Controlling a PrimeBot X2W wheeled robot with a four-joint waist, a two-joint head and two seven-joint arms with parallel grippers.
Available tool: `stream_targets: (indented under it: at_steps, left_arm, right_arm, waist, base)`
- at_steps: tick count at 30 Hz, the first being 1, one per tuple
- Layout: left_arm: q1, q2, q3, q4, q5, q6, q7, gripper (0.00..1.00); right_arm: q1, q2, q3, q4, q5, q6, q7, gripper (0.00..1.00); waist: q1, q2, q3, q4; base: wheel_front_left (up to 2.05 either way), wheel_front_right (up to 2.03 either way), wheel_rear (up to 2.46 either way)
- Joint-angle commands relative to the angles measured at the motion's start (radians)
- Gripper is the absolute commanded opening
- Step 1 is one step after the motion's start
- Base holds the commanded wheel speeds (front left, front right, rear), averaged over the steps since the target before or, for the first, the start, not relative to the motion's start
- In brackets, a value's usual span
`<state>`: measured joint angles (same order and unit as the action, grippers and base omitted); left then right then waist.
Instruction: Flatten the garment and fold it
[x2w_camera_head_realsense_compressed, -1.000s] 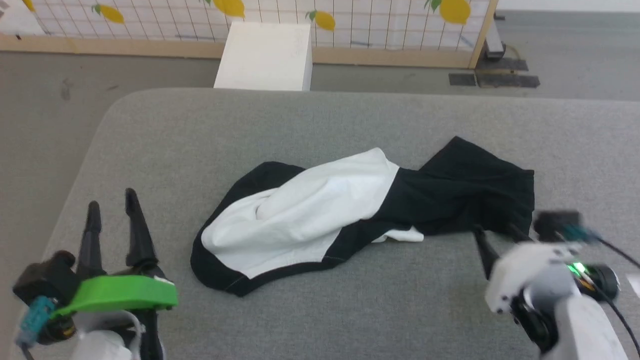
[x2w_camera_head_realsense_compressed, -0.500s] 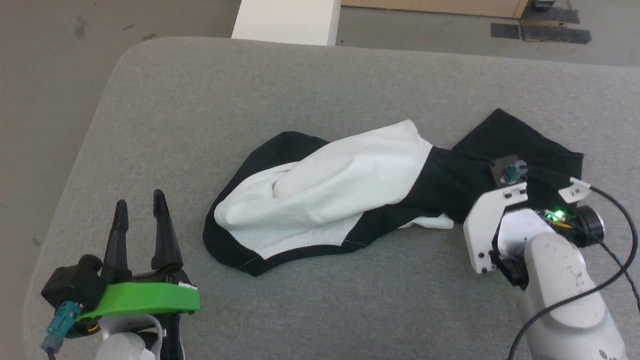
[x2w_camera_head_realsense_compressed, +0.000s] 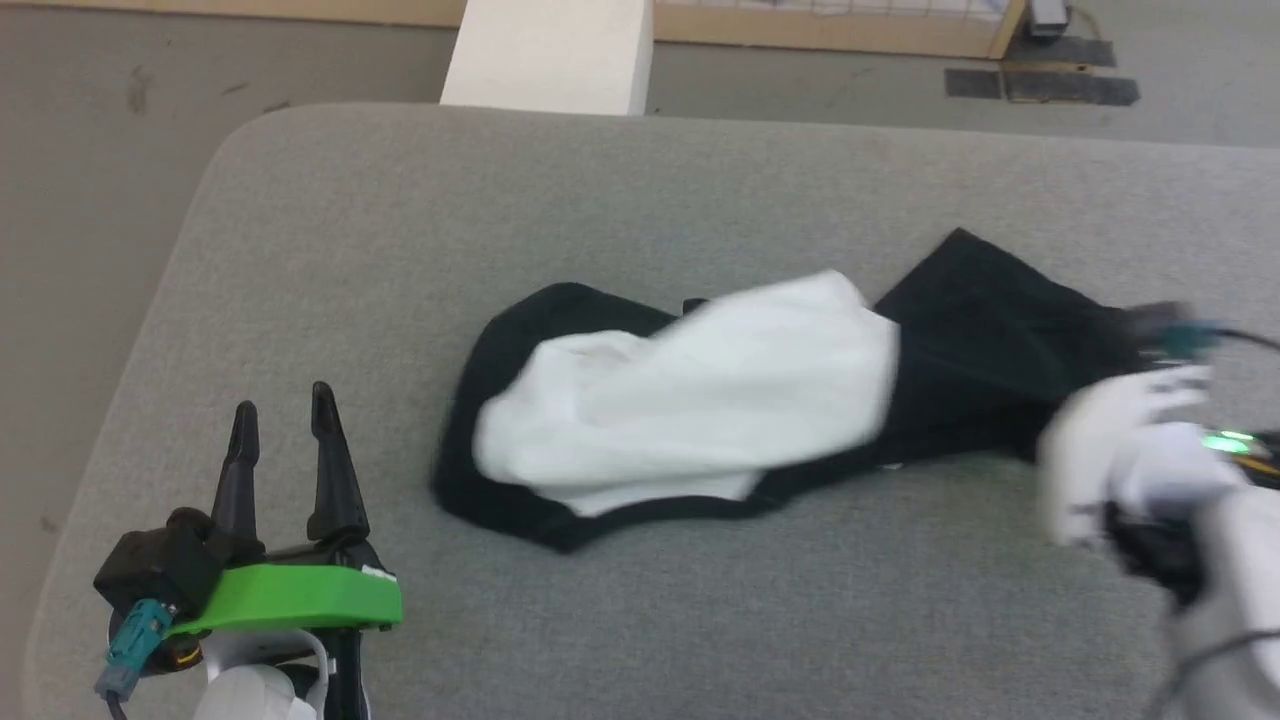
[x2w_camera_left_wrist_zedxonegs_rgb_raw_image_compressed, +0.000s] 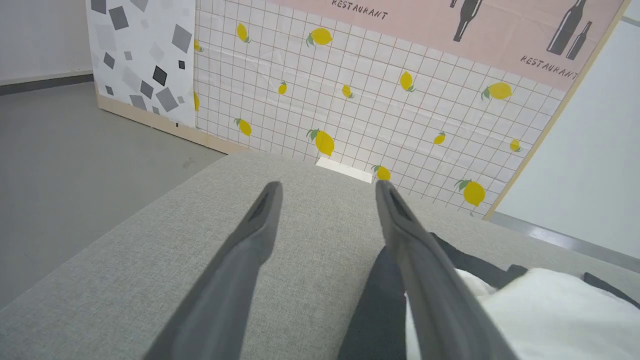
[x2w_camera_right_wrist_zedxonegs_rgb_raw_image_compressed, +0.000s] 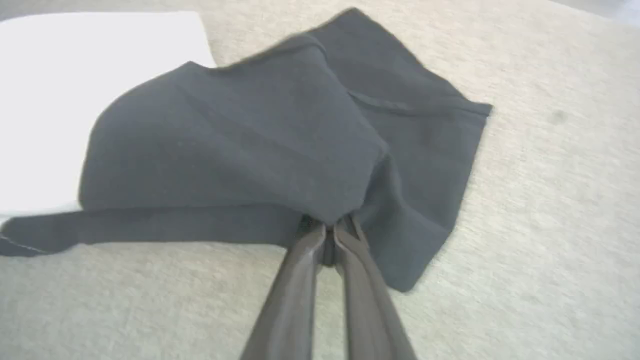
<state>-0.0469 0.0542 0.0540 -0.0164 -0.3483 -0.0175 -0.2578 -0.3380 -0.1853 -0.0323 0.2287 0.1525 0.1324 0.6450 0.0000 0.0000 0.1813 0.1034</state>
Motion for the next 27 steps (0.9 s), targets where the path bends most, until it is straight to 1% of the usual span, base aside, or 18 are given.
stream_targets:
  at_steps: [1, 2, 4, 6, 8, 9, 10, 11, 12, 15, 17, 20, 22, 23, 25, 27]
  left_arm:
    - [0.007, -0.004, -0.001, 0.001, 0.006, 0.001, -0.004, 1.00]
    - [0.008, -0.004, -0.003, 0.002, 0.006, 0.000, -0.004, 1.00]
    - [0.009, -0.004, -0.006, 0.005, 0.004, -0.001, -0.004, 1.00]
    - [0.010, -0.004, -0.009, 0.010, 0.000, -0.001, -0.004, 1.00]
    - [0.009, -0.004, -0.011, 0.014, -0.002, -0.001, -0.004, 1.00]
    - [0.010, -0.004, -0.013, 0.018, -0.004, 0.000, -0.004, 1.00]
    - [0.012, -0.004, -0.014, 0.021, -0.005, 0.000, -0.004, 1.00]
    - [0.014, -0.004, -0.014, 0.025, -0.006, 0.000, -0.004, 1.00]
    - [0.018, -0.004, -0.013, 0.029, -0.008, 0.001, -0.004, 1.00]
    - [0.028, -0.004, -0.010, 0.037, -0.010, 0.001, -0.004, 1.00]
    - [0.034, -0.004, -0.009, 0.042, -0.011, 0.000, -0.004, 1.00]
    - [0.038, -0.004, -0.007, 0.041, -0.015, 0.002, -0.004, 1.00]
    - [0.035, -0.004, -0.013, 0.038, -0.016, 0.003, -0.004, 1.00]
    - [0.034, -0.004, -0.016, 0.036, -0.017, 0.004, -0.004, 1.00]
    - [0.032, -0.004, -0.019, 0.031, -0.017, 0.005, -0.004, 1.00]
    - [0.027, -0.004, -0.024, 0.026, -0.015, 0.005, -0.004, 1.00]
  right_arm:
    - [0.046, -0.035, -0.046, -0.053, 0.024, -0.002, 0.033, 0.00]
    - [0.080, -0.050, -0.090, -0.095, 0.042, -0.002, 0.065, 0.00]
    - [0.140, -0.058, -0.170, -0.155, 0.056, -0.002, 0.127, 0.00]
    - [0.200, -0.062, -0.256, -0.198, 0.037, -0.002, 0.172, 0.00]
    - [0.242, -0.057, -0.331, -0.218, -0.006, -0.002, 0.188, 0.00]
    - [0.262, -0.043, -0.366, -0.221, -0.025, -0.002, 0.195, 0.00]
    - [0.270, -0.013, -0.400, -0.222, -0.027, -0.002, 0.191, 0.00]
    - [0.274, 0.006, -0.412, -0.222, -0.033, -0.002, 0.182, 0.03]
    - [0.279, 0.025, -0.411, -0.223, -0.037, -0.002, 0.168, 1.00]
    - [0.261, 0.071, -0.425, -0.247, -0.011, -0.002, 0.075, 1.00]
    - [0.234, 0.100, -0.442, -0.276, 0.031, -0.002, -0.016, 1.00]
    - [0.219, 0.119, -0.420, -0.310, 0.052, -0.002, -0.127, 1.00]
    - [0.206, 0.127, -0.394, -0.321, 0.067, -0.002, -0.173, 1.00]
    - [0.197, 0.129, -0.377, -0.323, 0.070, -0.002, -0.187, 1.00]
    - [0.174, 0.132, -0.314, -0.314, 0.070, -0.002, -0.188, 1.00]
    - [0.143, 0.133, -0.220, -0.288, 0.057, -0.002, -0.163, 1.00]
  waist:
    - [0.0000, 0.0000, -0.022, -0.022]
    - [0.0000, 0.0000, -0.023, -0.025]
    - [0.0000, 0.0000, -0.027, -0.029]
    - [0.0000, 0.0000, -0.028, -0.030]
    - [0.0000, 0.0000, -0.028, -0.031]
    - [0.0000, 0.0000, -0.031, -0.031]
    - [0.0000, 0.0000, -0.033, -0.032]
    - [0.0000, 0.0000, -0.035, -0.033]
    - [0.0000, 0.0000, -0.041, -0.036]
    - [0.0000, 0.0000, -0.051, -0.041]
    - [0.0000, 0.0000, -0.063, -0.044]
    - [0.0000, 0.0000, -0.069, -0.049]
    - [0.0000, 0.0000, -0.070, -0.048]
    - [0.0000, 0.0000, -0.070, -0.048]
    - [0.0000, 0.0000, -0.066, -0.050]
    - [0.0000, 0.0000, -0.057, -0.048]
  base:
    - [0.00, 0.00, 0.00]
    - [0.00, 0.00, 0.00]
    - [0.00, 0.00, 0.00]
    - [0.00, 0.00, 0.00]
    - [0.00, 0.00, 0.00]
    - [0.00, 0.00, 0.00]
    - [0.00, 0.00, 0.00]
    - [0.00, 0.00, 0.00]
    - [0.00, 0.00, 0.00]
    - [0.00, 0.00, 0.00]
    - [0.00, 0.00, 0.00]
    - [0.00, 0.00, 0.00]
    - [0.00, 0.00, 0.00]
    - [0.00, 0.00, 0.00]
    - [0.00, 0.00, 0.00]
    - [0.00, 0.00, 0.00]
